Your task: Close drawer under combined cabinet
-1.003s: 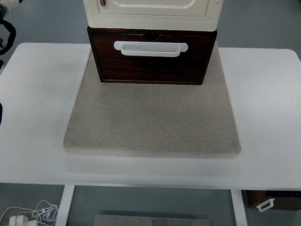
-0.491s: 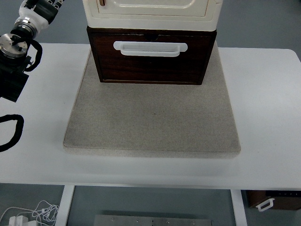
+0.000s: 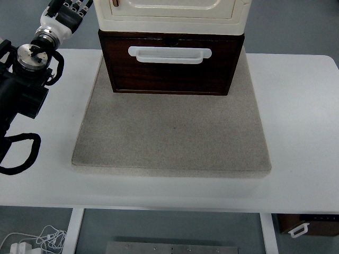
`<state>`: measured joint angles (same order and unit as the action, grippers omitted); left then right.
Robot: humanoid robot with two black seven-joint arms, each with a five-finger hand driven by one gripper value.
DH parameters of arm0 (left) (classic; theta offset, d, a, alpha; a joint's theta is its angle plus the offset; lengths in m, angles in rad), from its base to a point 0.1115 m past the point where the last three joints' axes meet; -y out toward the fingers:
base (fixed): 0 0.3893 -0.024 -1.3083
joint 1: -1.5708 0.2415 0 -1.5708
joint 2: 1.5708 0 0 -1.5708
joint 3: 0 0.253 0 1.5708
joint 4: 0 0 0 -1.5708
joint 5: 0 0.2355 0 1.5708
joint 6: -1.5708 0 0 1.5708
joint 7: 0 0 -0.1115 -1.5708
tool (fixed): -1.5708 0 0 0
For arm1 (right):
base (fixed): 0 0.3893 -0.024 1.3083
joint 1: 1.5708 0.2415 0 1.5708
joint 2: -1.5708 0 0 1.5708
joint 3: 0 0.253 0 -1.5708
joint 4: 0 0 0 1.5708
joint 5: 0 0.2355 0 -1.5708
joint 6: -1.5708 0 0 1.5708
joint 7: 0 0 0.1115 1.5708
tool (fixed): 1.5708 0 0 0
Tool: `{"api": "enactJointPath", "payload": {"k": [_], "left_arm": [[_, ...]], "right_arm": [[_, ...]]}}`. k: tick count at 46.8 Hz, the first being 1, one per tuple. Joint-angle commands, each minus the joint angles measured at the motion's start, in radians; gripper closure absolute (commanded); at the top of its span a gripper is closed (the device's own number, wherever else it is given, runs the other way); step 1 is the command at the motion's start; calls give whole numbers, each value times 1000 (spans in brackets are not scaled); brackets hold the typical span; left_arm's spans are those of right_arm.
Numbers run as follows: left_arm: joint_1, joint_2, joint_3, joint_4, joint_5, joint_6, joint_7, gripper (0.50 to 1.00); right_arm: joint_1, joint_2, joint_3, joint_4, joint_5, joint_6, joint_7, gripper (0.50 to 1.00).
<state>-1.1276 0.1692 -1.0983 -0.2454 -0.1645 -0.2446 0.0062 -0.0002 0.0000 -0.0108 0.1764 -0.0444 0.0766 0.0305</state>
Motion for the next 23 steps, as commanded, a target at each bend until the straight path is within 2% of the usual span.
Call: {"api": "enactJointPath", "payload": {"k": [1, 23], "left_arm": [[0, -2, 0, 0, -1, -1, 0, 500], [12, -8, 5, -9, -30, -9, 0, 500]], "right_arm": [[0, 0, 0, 0, 0, 0, 0, 548], [0, 0, 0, 0, 0, 0, 0, 548]]}}
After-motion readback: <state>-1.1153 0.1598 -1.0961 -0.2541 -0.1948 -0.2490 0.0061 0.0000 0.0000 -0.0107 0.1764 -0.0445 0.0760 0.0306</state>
